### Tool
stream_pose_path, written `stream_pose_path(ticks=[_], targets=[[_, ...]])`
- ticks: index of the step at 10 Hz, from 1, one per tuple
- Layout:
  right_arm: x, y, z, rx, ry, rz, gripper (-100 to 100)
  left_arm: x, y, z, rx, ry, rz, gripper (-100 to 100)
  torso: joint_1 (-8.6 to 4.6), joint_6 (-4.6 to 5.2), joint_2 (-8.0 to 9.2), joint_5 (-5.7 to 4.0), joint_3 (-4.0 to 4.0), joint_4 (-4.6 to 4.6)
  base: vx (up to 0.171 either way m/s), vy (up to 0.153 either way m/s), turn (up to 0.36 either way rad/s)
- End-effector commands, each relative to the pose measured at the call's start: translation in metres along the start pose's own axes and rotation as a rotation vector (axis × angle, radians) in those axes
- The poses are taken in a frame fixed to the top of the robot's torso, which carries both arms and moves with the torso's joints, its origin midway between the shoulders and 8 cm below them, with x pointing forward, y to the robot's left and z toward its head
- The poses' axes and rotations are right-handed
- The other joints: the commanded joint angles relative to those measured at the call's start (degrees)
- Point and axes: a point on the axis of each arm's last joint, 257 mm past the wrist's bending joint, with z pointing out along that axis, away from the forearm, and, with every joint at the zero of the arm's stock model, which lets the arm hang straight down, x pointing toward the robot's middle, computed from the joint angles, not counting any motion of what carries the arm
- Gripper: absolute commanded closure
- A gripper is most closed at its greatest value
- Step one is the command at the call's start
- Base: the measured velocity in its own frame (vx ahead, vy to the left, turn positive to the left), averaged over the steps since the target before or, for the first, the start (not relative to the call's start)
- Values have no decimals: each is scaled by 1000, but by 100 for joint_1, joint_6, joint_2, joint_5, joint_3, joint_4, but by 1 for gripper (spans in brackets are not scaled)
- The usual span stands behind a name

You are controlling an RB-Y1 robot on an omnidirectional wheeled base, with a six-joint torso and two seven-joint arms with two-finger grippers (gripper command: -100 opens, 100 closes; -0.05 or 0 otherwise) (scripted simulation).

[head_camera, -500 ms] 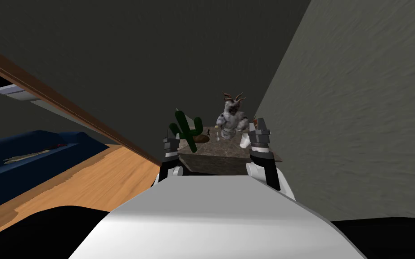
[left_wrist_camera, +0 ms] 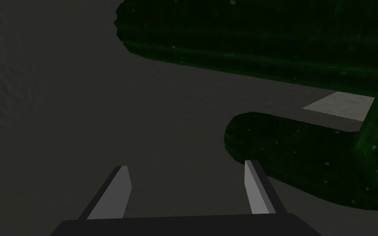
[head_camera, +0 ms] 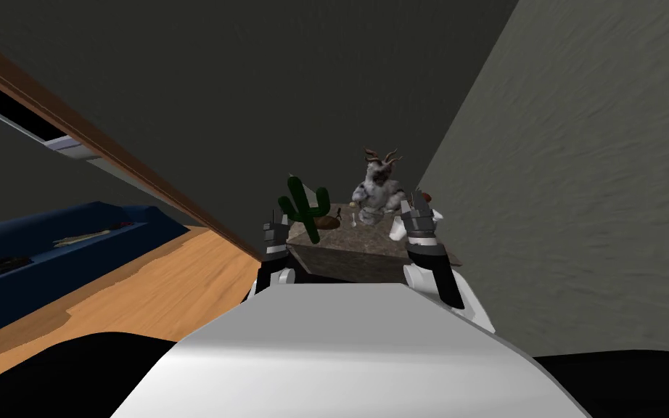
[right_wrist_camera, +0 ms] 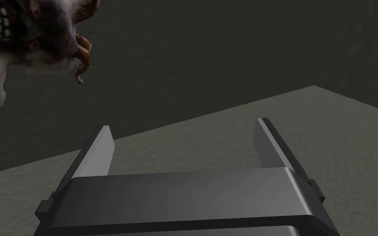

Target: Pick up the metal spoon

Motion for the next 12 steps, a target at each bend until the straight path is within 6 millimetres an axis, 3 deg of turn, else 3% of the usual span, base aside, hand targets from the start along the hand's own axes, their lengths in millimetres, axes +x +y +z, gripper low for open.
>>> stream_pose_path(ticks=[1, 8, 12], targets=[[0, -11, -1, 39, 29, -30, -100, 0, 0, 0, 0, 0, 0, 0, 0, 0, 0, 0, 0, 0, -32, -34, 166], [-8, -60, -11, 210, 128, -155, -100, 0, 0, 0, 0, 0, 0, 0, 5, -1, 3, 1, 2, 1, -39, -23, 181], [-20, -100, -25, 346, 194, -252, -100, 0, 0, 0, 0, 0, 0, 0, 4, 5, 0, 0, 0, 0, -35, -10, 191]])
